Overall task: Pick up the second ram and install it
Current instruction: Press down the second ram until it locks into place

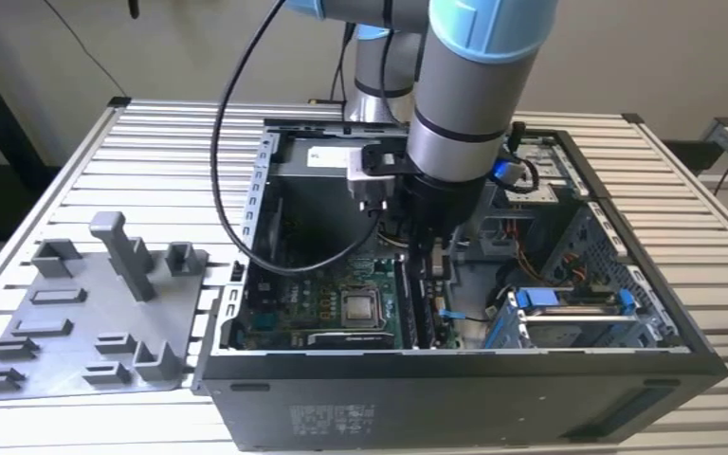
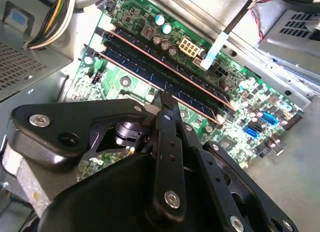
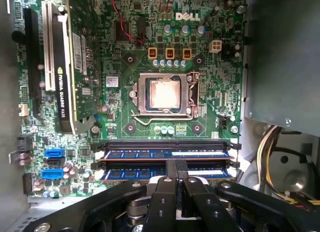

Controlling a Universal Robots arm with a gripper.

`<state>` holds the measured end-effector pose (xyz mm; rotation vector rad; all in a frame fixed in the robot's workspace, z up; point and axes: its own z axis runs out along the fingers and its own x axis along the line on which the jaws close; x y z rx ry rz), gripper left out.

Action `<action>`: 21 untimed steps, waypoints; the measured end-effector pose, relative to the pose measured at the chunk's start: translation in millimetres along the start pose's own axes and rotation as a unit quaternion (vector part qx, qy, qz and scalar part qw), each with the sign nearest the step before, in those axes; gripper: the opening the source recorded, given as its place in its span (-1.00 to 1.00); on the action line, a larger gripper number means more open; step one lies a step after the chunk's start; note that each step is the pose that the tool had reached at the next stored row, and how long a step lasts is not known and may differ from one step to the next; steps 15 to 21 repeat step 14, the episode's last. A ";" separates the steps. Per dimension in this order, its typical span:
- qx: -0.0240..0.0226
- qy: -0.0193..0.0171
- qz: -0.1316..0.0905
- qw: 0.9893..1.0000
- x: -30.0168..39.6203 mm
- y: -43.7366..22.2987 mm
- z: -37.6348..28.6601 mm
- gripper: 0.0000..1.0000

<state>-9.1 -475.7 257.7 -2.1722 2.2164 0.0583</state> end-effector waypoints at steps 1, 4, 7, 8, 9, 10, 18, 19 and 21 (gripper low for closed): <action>0.000 0.000 0.000 1.000 -0.1 0.0 -2.6 -0.79; 0.000 0.000 0.000 1.000 -0.5 0.0 -10.0 -0.79; 0.000 0.000 0.000 1.000 -0.6 0.0 -11.3 -0.79; 0.000 0.000 0.000 1.000 -0.6 0.0 -11.3 -0.79; 0.000 0.000 0.000 1.000 -0.6 0.0 -11.6 -0.79; 0.000 0.000 0.000 1.000 -0.6 0.0 -11.7 -0.79; 0.000 0.000 0.000 1.000 -0.6 0.0 -12.3 -0.79; 0.000 0.000 0.000 1.000 -0.6 0.0 -12.3 -0.79; 0.000 0.000 0.000 1.000 -0.6 0.0 -12.3 -0.79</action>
